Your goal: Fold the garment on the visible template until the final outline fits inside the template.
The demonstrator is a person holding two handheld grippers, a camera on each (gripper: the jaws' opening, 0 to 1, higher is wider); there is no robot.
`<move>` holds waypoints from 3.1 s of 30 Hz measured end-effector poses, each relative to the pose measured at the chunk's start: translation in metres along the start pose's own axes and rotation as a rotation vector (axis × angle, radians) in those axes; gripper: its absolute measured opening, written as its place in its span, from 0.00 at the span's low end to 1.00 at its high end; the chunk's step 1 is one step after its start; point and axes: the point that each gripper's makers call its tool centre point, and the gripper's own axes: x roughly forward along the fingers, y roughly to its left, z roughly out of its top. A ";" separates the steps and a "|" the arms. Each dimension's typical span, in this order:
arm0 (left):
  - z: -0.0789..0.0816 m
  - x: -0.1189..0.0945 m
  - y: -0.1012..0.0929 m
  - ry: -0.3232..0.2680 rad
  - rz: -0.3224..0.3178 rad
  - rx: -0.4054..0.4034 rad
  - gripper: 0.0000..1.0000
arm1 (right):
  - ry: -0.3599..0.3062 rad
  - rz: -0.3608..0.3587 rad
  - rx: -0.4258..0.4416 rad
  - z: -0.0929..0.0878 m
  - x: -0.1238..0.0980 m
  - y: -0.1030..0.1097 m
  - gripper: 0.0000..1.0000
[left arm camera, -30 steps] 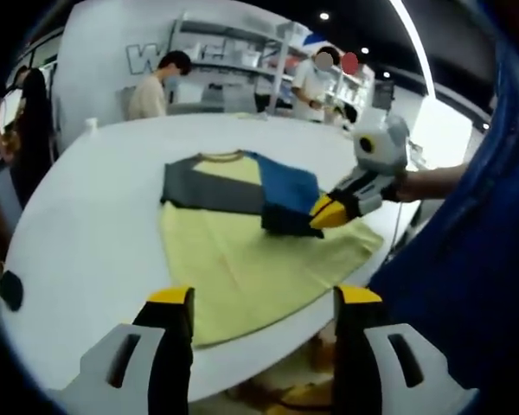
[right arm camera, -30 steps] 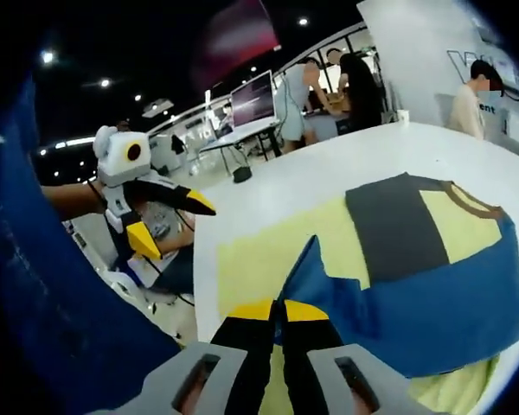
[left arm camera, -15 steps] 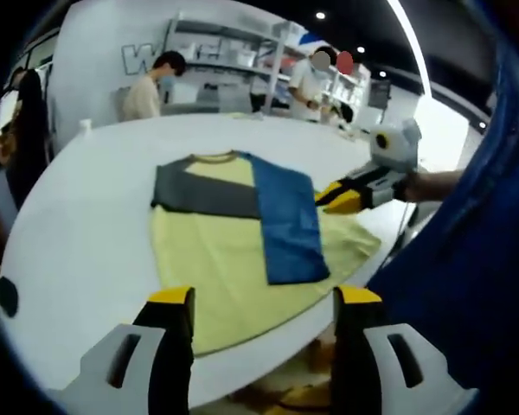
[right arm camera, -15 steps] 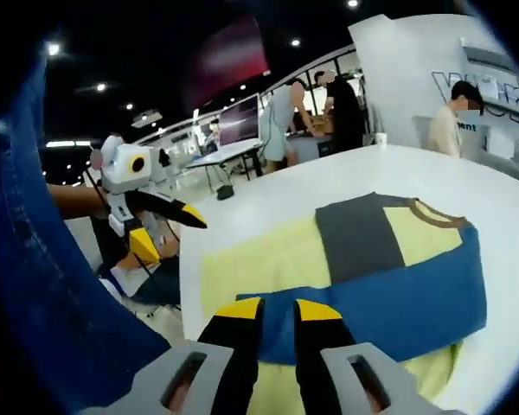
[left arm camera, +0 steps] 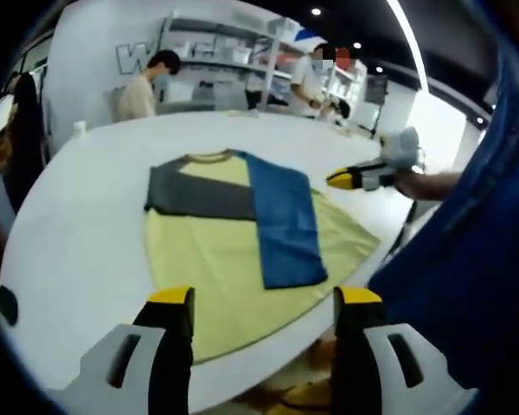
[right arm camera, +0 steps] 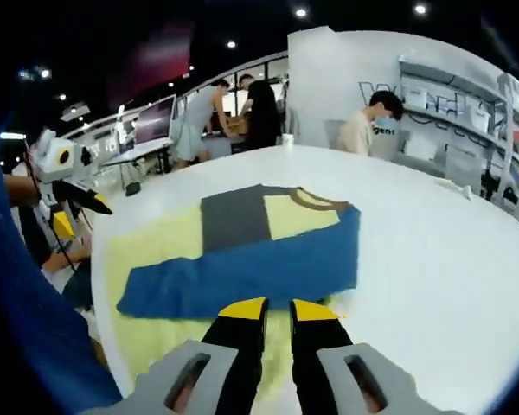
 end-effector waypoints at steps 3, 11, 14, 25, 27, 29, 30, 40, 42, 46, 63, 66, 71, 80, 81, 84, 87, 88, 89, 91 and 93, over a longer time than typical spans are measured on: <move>0.000 0.004 0.000 0.012 -0.004 0.010 0.61 | -0.011 -0.207 0.021 -0.007 -0.029 -0.052 0.06; 0.005 0.003 -0.003 0.036 -0.012 0.039 0.61 | 0.089 -0.583 -0.146 -0.031 -0.052 -0.135 0.14; 0.007 0.000 -0.001 0.041 0.000 0.040 0.61 | 0.111 -0.579 -0.179 -0.041 -0.040 -0.145 0.16; 0.005 -0.008 0.001 0.056 0.035 0.017 0.61 | 0.125 -0.593 -0.202 -0.048 -0.023 -0.155 0.21; 0.005 -0.009 0.002 0.060 0.040 0.014 0.61 | 0.111 -0.613 -0.194 -0.045 -0.023 -0.160 0.21; 0.006 -0.010 0.003 0.066 0.046 0.014 0.61 | 0.094 -0.615 -0.168 -0.045 -0.019 -0.169 0.22; 0.007 -0.011 0.005 0.066 0.049 0.014 0.61 | 0.087 -0.619 -0.163 -0.046 -0.017 -0.174 0.22; 0.011 -0.010 0.007 0.068 0.057 0.016 0.61 | 0.056 -0.619 -0.151 -0.040 -0.009 -0.180 0.19; 0.011 -0.009 0.006 0.068 0.058 0.016 0.61 | 0.053 -0.620 -0.153 -0.038 -0.009 -0.181 0.14; 0.012 -0.007 0.005 0.067 0.058 0.012 0.61 | 0.035 -0.645 -0.092 -0.038 -0.017 -0.189 0.08; 0.013 -0.004 0.003 0.061 0.058 0.005 0.61 | 0.024 -0.677 -0.039 -0.037 -0.034 -0.204 0.06; 0.012 -0.003 0.004 0.056 0.058 0.001 0.61 | 0.021 -0.693 -0.026 -0.038 -0.044 -0.204 0.07; 0.010 0.000 0.004 0.050 0.049 -0.003 0.61 | -0.002 -0.712 -0.014 -0.032 -0.063 -0.202 0.05; 0.010 0.000 0.006 0.034 0.037 -0.002 0.61 | -0.044 -0.570 -0.070 -0.002 -0.037 -0.173 0.00; 0.010 -0.001 0.006 0.032 0.037 -0.003 0.61 | -0.046 -0.552 -0.084 0.001 -0.032 -0.169 0.00; 0.009 -0.004 0.006 0.031 0.040 -0.004 0.61 | -0.019 -0.512 -0.084 0.000 -0.016 -0.164 0.00; 0.006 -0.008 0.009 0.030 0.048 -0.008 0.61 | 0.019 -0.510 -0.090 -0.008 -0.010 -0.166 0.00; 0.005 -0.010 0.009 0.027 0.053 -0.012 0.61 | 0.031 -0.514 -0.081 -0.011 -0.009 -0.168 0.00; 0.005 -0.010 0.009 0.026 0.055 -0.014 0.61 | 0.034 -0.516 -0.081 -0.011 -0.009 -0.167 0.00; 0.003 -0.014 0.012 0.024 0.063 -0.020 0.61 | 0.040 -0.516 -0.077 -0.012 -0.010 -0.166 0.00; 0.001 -0.015 0.010 0.024 0.070 -0.026 0.61 | 0.054 -0.520 -0.073 -0.020 -0.008 -0.172 0.00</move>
